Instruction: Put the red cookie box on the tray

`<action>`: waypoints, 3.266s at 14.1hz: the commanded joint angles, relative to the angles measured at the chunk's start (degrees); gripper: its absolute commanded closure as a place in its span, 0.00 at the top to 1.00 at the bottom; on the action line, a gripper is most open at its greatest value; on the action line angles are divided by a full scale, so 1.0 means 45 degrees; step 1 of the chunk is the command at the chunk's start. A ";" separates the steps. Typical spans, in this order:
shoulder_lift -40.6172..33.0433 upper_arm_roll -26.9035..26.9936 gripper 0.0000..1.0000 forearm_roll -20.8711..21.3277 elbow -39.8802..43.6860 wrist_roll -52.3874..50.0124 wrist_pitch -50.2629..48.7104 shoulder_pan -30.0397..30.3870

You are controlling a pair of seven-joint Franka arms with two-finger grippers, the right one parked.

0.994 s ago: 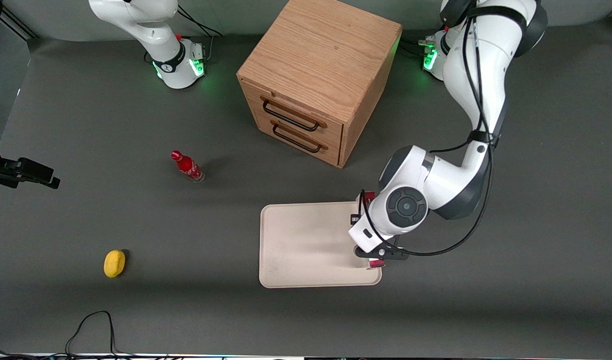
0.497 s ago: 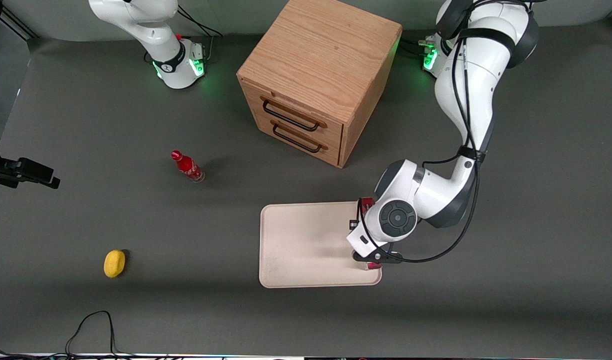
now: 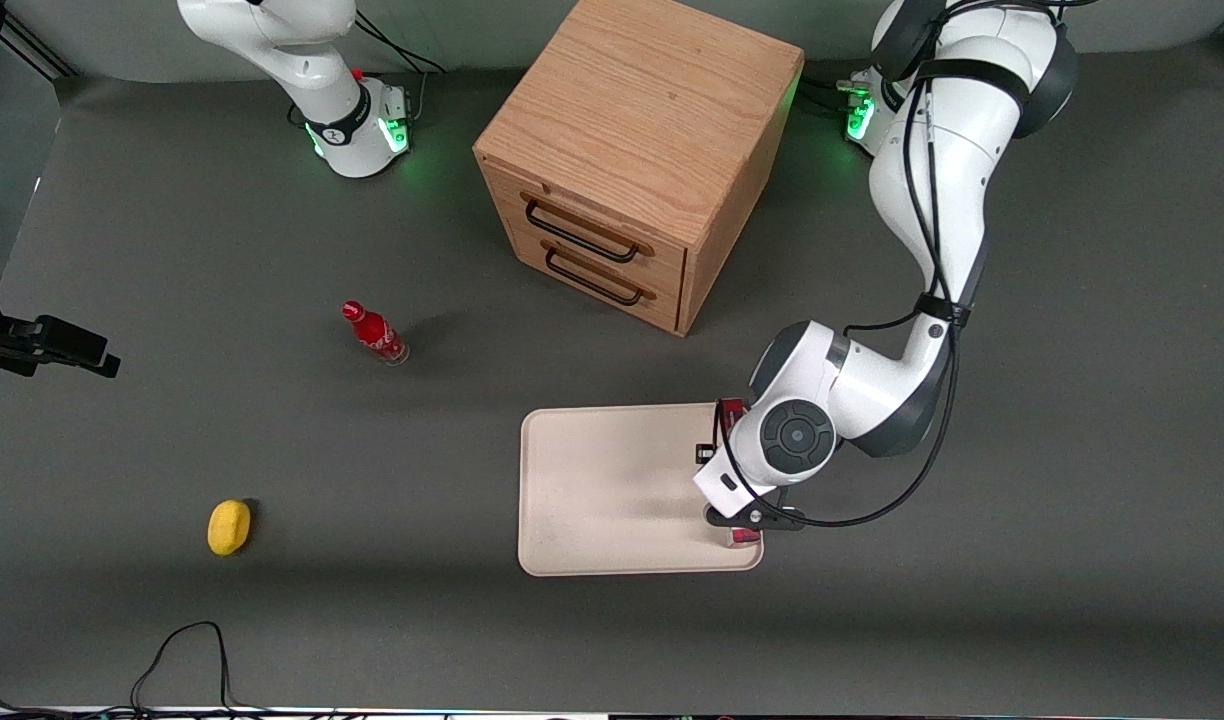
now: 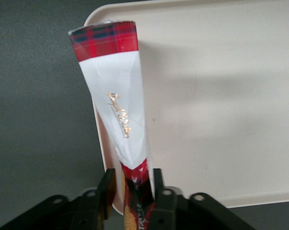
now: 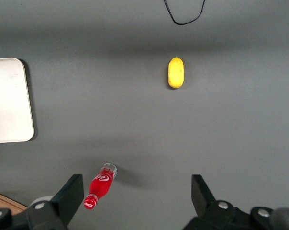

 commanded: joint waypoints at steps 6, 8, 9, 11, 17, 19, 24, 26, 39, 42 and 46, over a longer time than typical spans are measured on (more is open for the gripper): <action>-0.3593 0.0035 1.00 0.0087 0.0073 -0.0176 -0.4714 -0.0019; -0.4845 0.0054 1.00 0.0126 0.0033 -0.0216 -0.5964 0.0078; -0.5276 0.0054 1.00 0.0145 0.0014 -0.0197 -0.6473 0.0291; -0.6058 0.0054 1.00 0.0184 -0.0355 -0.0002 -0.7140 0.0935; -1.1019 0.0054 1.00 0.0068 -0.6818 0.3411 -0.4411 0.3902; -1.1081 0.0054 1.00 0.0029 -0.6940 0.4506 -0.4330 0.4819; -1.1394 0.0054 1.00 0.0028 -0.7682 0.5799 -0.3375 0.6306; -1.1394 0.0868 1.00 0.0028 -0.7643 0.5839 -0.3159 0.5941; -1.1277 0.2554 1.00 -0.0362 -0.6706 0.5780 -0.3839 0.4219; -1.1296 0.2554 1.00 -0.1024 -0.6725 0.5839 -0.3978 0.4316; -1.1296 0.2535 1.00 -0.1065 -0.6725 0.5839 -0.4037 0.4219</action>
